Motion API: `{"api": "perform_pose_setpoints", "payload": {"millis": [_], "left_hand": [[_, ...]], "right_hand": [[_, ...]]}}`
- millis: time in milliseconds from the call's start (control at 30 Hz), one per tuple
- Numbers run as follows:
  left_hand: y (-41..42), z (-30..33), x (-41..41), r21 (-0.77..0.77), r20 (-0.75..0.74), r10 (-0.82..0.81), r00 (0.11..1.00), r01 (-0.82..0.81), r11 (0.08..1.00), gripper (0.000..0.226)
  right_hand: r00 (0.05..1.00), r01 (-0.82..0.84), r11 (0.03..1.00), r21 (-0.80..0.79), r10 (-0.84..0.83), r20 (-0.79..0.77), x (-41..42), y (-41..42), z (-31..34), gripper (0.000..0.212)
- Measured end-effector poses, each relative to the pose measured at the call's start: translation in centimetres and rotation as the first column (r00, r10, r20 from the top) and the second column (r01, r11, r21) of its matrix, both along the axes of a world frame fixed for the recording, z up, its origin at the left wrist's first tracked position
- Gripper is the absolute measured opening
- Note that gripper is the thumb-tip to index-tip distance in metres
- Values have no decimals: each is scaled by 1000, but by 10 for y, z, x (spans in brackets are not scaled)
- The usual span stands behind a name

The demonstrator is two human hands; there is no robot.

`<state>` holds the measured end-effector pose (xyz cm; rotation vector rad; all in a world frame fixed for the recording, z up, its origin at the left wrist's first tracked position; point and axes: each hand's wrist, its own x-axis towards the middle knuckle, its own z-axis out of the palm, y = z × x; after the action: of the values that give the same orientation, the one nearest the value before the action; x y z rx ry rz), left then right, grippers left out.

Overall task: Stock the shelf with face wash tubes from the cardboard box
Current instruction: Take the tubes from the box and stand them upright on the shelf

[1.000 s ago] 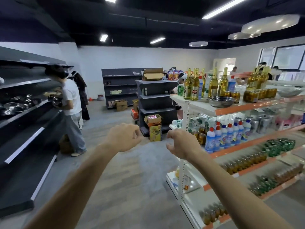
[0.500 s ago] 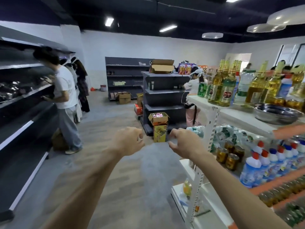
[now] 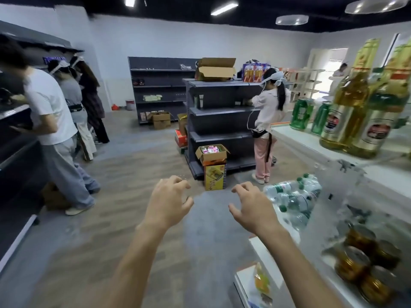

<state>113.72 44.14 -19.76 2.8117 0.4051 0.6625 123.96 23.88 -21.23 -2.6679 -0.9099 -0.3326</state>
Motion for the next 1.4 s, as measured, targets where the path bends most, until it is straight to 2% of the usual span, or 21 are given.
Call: {"api": "perform_pose_setpoints", "payload": {"millis": [133, 267, 400, 600, 833, 1100, 1233, 1400], "left_hand": [[32, -5, 97, -9, -54, 3, 999, -4, 1000, 35], [70, -7, 181, -48, -50, 56, 997, -58, 997, 34], [113, -22, 245, -91, -77, 107, 991, -114, 989, 31], [197, -51, 361, -150, -124, 118, 985, -136, 979, 31], [311, -65, 517, -190, -199, 8, 980, -47, 981, 31], [383, -59, 708, -178, -251, -200, 947, 158, 971, 33], [416, -73, 792, -167, -256, -202, 946, 162, 973, 30], [457, -86, 904, -148, -276, -138, 951, 100, 984, 26]], "right_hand": [[997, -9, 1000, 19, 10, -74, 100, 33, -15, 36], [996, -54, 998, 9, 55, -66, 199, 83, -10, 35], [990, -113, 994, -9, 111, -91, 275, 138, -15, 40], [987, -119, 991, -56, 112, -115, 386, 225, -44, 43], [992, -36, 995, -89, 25, -122, 532, 330, -49, 30], [985, 112, 990, -82, -121, -123, 686, 388, -45, 35], [983, 117, 990, -80, -127, -133, 773, 416, -61, 33], [991, 40, 997, -68, -48, -129, 895, 460, -80, 33]]}}
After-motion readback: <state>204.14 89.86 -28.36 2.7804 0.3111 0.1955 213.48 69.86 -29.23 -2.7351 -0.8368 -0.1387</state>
